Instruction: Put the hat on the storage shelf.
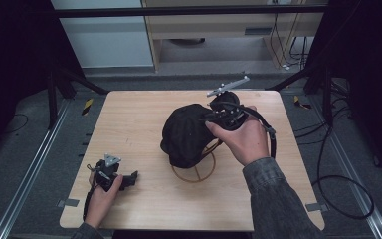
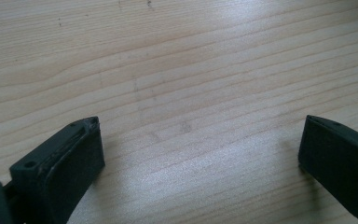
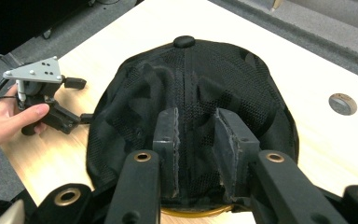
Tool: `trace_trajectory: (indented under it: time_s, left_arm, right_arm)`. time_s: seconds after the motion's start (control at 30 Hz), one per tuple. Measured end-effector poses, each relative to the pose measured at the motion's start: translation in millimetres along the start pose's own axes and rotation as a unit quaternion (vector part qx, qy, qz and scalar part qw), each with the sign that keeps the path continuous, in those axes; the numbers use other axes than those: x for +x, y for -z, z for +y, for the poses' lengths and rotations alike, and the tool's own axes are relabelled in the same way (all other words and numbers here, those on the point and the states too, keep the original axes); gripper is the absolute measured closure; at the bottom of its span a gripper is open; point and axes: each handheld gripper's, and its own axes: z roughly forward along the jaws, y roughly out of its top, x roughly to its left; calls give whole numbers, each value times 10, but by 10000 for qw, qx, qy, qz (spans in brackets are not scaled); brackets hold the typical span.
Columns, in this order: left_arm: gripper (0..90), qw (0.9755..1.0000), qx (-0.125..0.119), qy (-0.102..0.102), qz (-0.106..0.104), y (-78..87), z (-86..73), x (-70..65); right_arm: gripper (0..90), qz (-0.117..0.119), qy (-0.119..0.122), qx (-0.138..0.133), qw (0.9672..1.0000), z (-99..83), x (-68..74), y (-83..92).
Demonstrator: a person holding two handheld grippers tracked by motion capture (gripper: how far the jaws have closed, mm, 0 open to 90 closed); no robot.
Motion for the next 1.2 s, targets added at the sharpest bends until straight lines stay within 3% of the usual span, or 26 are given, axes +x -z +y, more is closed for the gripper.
trace_trajectory:
  time_s: [0.57,0.9,1.2]
  left_arm:
    - [0,10000,0,1,1,0,0,0]
    - [0,10000,-1,2,1,0,0,0]
    - [0,10000,0,0,1,0,0,0]
  right_arm:
    - [675,-40,-8,-198,9998,-149,-73,225]
    - [534,-171,-141,-331,9992,-270,-165,317]
    - [466,-321,-238,-498,9980,-363,-238,426]
